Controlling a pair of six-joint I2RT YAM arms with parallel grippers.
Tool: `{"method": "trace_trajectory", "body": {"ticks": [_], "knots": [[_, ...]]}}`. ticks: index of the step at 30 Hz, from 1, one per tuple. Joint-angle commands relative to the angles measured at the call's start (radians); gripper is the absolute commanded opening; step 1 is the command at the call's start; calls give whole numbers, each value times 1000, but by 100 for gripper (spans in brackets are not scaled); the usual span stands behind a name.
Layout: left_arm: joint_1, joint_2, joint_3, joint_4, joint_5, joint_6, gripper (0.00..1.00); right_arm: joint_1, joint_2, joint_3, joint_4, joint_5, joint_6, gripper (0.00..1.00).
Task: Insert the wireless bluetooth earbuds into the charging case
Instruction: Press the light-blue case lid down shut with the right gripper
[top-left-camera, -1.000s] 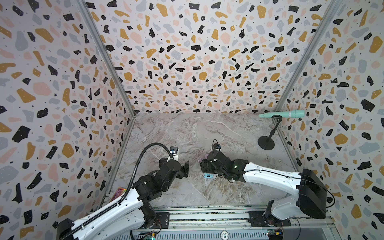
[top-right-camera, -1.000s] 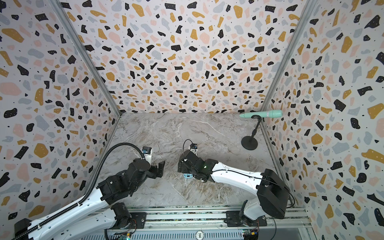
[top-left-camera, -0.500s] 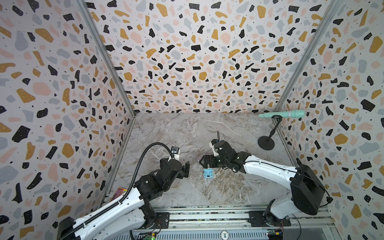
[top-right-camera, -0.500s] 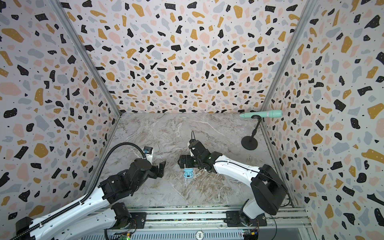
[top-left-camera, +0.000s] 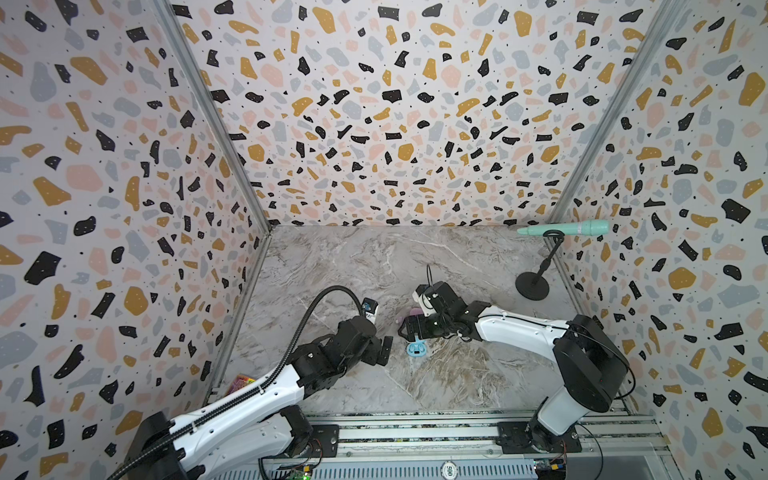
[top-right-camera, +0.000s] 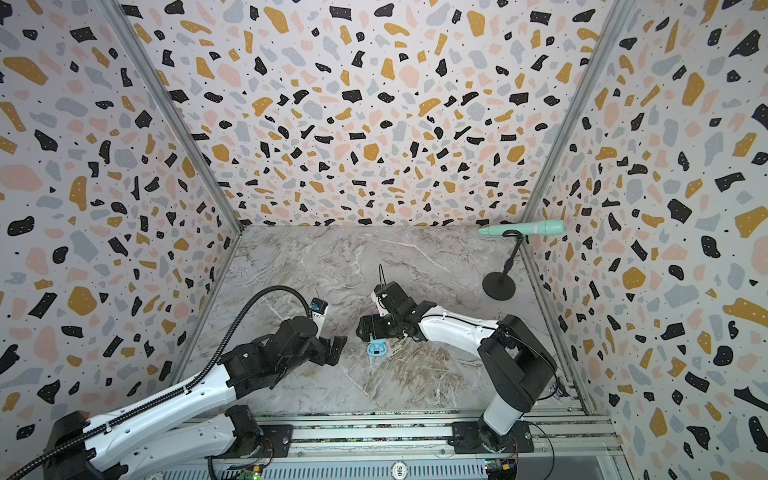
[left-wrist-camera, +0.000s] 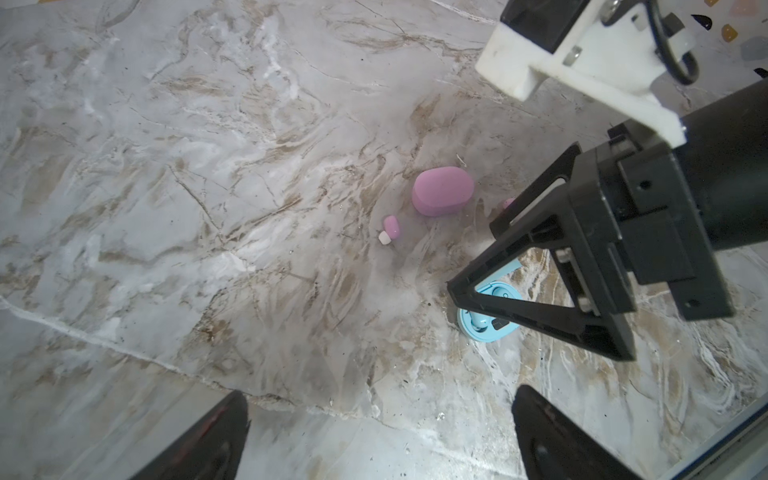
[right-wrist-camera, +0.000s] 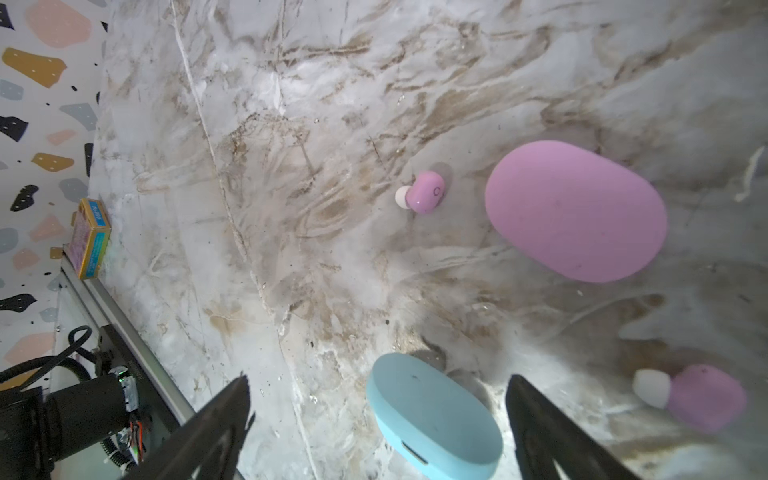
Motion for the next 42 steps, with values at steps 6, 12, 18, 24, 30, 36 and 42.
{"method": "trace_trajectory", "body": {"ticks": [6, 12, 18, 24, 30, 36, 42], "knots": [[2, 12, -16, 38, 57, 17, 100, -4, -21, 5, 31, -48, -3, 95], [1, 15, -15, 39, 67, 20, 100, -4, -28, -7, 34, -60, 4, 94], [2, 14, -15, 40, 68, 20, 100, 0, -32, -19, 43, -69, 13, 93], [1, 12, -15, 40, 68, 20, 100, 3, -38, -29, 44, -72, 21, 93], [1, 10, -15, 40, 71, 20, 100, 11, -46, -37, 46, -72, 27, 93], [1, 11, -15, 40, 70, 19, 100, 21, -54, -45, 48, -72, 33, 92], [2, 11, -15, 40, 71, 20, 100, 31, -74, -59, 49, -66, 41, 92]]}}
